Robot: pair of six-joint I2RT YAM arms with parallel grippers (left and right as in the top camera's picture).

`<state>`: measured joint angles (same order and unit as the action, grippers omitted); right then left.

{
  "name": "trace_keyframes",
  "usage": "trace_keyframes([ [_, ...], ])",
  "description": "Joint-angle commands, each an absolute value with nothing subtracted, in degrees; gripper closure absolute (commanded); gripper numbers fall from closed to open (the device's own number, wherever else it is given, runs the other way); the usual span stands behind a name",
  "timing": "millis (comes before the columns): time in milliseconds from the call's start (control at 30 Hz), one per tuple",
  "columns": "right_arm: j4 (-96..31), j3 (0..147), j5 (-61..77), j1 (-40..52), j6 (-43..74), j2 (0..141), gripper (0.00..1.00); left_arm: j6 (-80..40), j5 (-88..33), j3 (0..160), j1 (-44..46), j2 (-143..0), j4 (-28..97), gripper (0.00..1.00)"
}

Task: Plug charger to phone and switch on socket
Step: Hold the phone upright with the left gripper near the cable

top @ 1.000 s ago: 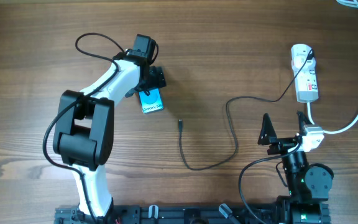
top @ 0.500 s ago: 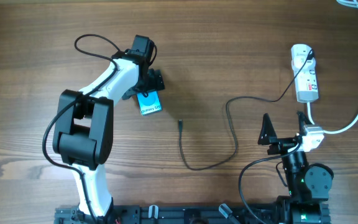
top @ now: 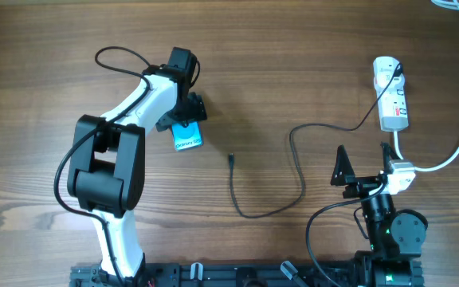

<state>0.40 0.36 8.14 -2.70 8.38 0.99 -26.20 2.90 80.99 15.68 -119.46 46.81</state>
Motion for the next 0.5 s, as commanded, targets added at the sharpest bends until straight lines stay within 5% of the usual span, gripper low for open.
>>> trace_keyframes([
  [0, 0.62, 0.3, 8.86, -2.48, 9.13, 0.43, 0.0, -27.51, -1.37, 76.82, 16.01, -125.69, 49.17, 0.19],
  [467, 0.62, 0.3, 8.86, -2.48, 9.13, 0.43, 0.0, -27.44, -1.43, 76.82, 16.01, -125.69, 50.02, 0.0],
])
